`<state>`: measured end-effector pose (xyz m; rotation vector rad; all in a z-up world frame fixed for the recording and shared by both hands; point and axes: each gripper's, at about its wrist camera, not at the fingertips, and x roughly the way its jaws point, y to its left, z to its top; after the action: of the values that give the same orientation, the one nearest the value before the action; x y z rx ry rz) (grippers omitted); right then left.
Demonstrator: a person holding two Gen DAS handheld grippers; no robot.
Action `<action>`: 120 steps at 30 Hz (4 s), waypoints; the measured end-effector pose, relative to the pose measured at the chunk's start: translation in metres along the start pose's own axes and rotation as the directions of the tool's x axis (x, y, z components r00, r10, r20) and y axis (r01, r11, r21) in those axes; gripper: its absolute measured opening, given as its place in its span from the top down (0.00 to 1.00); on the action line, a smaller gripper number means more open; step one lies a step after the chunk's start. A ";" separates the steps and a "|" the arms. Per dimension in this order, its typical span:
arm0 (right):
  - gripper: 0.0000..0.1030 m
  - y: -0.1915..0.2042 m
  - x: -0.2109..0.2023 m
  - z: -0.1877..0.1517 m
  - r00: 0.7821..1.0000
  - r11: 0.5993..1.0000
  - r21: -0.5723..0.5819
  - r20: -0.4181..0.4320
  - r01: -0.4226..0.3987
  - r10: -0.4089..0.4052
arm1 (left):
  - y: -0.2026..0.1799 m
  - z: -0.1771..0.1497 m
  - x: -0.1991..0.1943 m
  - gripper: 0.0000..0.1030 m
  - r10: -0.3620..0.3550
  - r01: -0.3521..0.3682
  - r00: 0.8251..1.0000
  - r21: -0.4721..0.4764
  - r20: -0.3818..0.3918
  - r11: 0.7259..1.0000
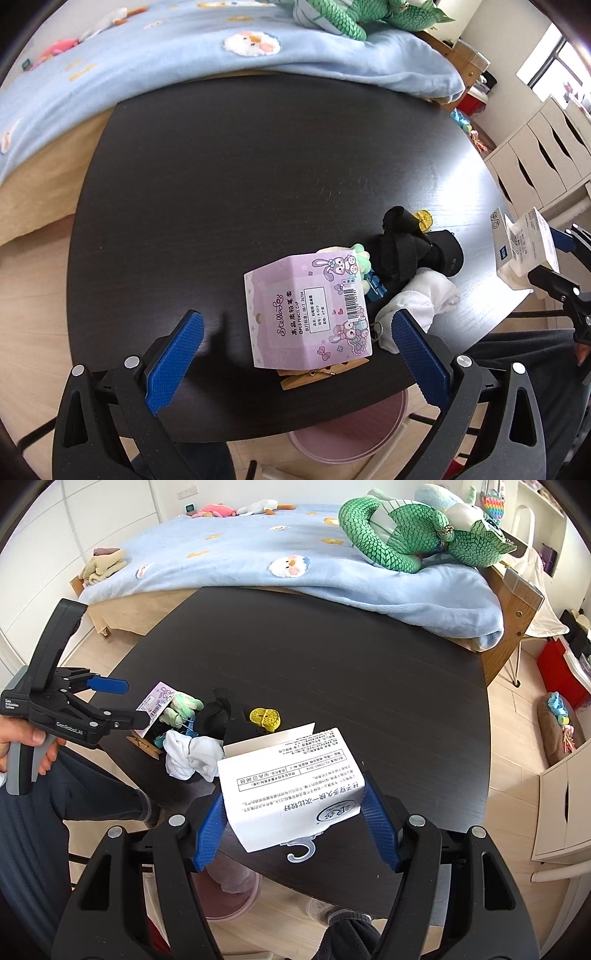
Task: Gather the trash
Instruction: 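Lift the white box with the right gripper while the left gripper grasps the pink packet, then carry the white box with the right gripper over the pink wastebasket while the left lifts the packet, then open the right gripper to drop the box while the left drops the packet into the wastebasket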
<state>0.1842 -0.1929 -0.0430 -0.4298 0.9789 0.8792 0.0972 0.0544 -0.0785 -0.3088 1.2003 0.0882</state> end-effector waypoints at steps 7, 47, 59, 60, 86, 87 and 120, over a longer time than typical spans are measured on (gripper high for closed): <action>0.35 0.002 0.002 0.001 1.000 1.000 -0.004 -0.001 -0.002 0.002 | 0.003 -0.001 0.009 0.20 -0.022 0.021 0.999 -0.014 -0.033 1.000; 0.35 0.030 -0.024 -0.002 0.997 1.000 0.001 0.071 -0.007 0.007 | -0.018 -0.024 -0.067 0.60 0.033 -0.057 0.983 0.126 0.182 0.990; 0.35 0.055 -0.061 -0.027 0.992 0.999 -0.039 0.127 -0.020 0.025 | -0.051 -0.062 -0.099 0.60 -0.029 -0.023 0.969 0.209 0.244 0.978; 0.35 0.057 -0.063 -0.029 0.991 0.999 -0.041 0.130 -0.025 0.030 | -0.052 -0.065 -0.100 0.60 -0.034 -0.019 0.969 0.211 0.245 0.977; 0.34 0.113 -0.079 -0.079 0.988 0.987 -0.116 0.095 -0.111 0.123 | -0.060 -0.116 -0.124 0.60 -0.105 0.044 0.959 0.228 0.264 0.973; 0.33 0.114 -0.079 -0.079 0.988 0.987 -0.118 0.096 -0.112 0.123 | -0.060 -0.115 -0.125 0.60 -0.104 0.042 0.958 0.228 0.266 0.973; 0.08 0.073 -0.093 -0.085 0.992 0.997 0.065 0.124 -0.036 0.028 | -0.088 -0.127 -0.115 0.58 -0.158 0.087 0.964 0.309 0.214 0.947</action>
<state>0.0557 -0.2474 -0.0028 -0.3000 0.9007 0.8888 -0.0396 -0.0543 0.0032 -0.1034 0.9385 -0.1612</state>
